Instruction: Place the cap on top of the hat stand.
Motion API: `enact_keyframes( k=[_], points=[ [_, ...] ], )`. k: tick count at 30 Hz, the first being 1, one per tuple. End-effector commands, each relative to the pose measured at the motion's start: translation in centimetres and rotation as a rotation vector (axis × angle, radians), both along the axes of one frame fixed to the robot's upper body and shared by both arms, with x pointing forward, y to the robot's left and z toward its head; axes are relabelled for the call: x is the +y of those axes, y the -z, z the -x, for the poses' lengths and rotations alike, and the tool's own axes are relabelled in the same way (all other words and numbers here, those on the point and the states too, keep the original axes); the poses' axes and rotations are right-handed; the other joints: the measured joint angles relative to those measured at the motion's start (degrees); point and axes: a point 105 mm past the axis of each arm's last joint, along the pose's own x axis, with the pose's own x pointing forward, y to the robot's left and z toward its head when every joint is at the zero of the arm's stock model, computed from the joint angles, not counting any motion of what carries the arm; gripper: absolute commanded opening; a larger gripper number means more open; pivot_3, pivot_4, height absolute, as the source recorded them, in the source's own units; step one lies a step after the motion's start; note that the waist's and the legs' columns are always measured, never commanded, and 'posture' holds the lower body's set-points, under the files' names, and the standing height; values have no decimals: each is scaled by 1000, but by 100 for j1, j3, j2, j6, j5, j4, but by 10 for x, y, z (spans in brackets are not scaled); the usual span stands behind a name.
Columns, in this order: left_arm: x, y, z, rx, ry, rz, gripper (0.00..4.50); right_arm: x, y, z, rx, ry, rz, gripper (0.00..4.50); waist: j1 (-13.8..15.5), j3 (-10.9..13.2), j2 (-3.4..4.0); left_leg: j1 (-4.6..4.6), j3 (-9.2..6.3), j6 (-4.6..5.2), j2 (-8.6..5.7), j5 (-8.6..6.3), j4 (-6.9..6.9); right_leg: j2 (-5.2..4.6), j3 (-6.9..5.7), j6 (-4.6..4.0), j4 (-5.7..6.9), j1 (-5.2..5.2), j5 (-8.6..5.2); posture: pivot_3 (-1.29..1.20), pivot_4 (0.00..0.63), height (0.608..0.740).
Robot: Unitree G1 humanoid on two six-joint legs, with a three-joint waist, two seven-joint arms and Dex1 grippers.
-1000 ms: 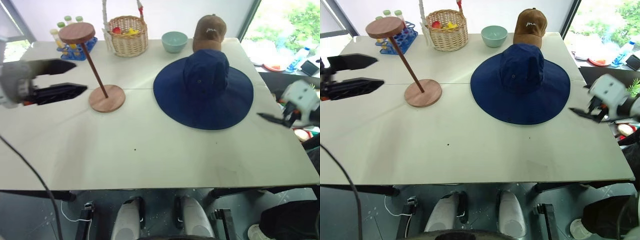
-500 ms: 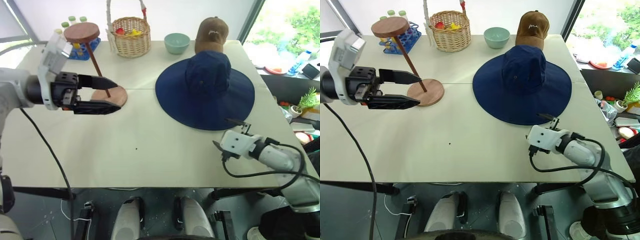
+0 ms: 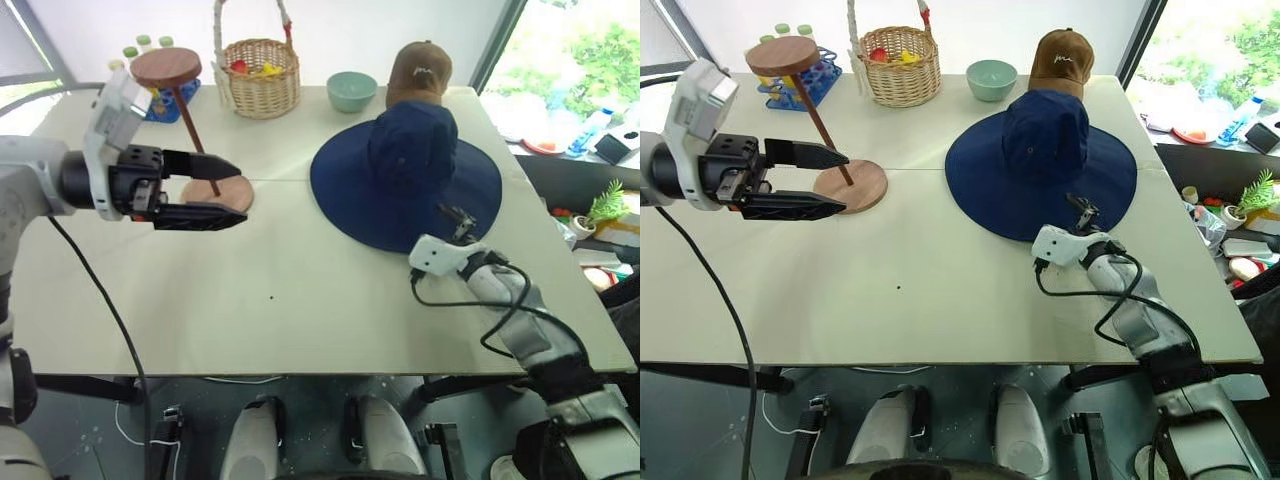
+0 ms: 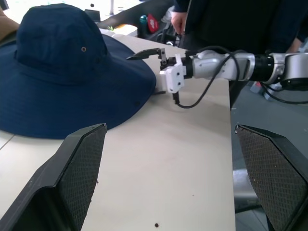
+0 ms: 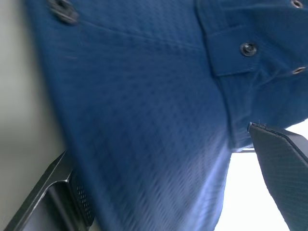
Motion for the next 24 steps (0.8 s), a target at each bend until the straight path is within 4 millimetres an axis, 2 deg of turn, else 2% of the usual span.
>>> enact_keyframes(
  k=[1,5,7,9,15,20,24],
  points=[
    [4,-14,5,-70,-12,5,4473,-18,11,-8,-7,65,4,4500,4,-1,-1,0,1,0,-1,0,0,-1,0,0,-1,0,0,0,150,740],
    [5,-14,4,-76,-25,7,4473,-9,12,-19,7,37,-47,4500,-20,-3,-4,3,0,0,-1,0,-2,0,0,0,-1,3,0,0,150,740],
    [5,-13,5,-76,-28,8,4500,-3,10,-21,10,9,-76,3965,-25,-3,-6,10,0,0,-1,0,-5,0,1,1,0,6,0,0,150,740],
    [5,-13,5,-78,-31,12,4500,0,8,-21,11,-5,-109,3161,-27,-3,-5,13,1,0,0,0,-10,0,1,0,0,7,0,0,150,740],
    [5,-16,6,-85,-49,34,4500,4,1,-16,0,-36,-127,30,-24,-3,-5,14,1,0,0,0,-16,0,1,1,0,5,-1,0,150,740],
    [8,-19,5,-100,-78,47,4500,13,-14,-12,-15,-79,-152,30,-32,-1,-3,18,2,0,0,0,-25,1,2,1,1,4,-1,0,150,740],
    [15,-32,5,-131,-139,112,4500,22,-49,-13,-52,-122,-228,30,-39,1,-2,18,2,0,0,0,-26,1,2,3,1,2,0,0,150,740]
  ],
)
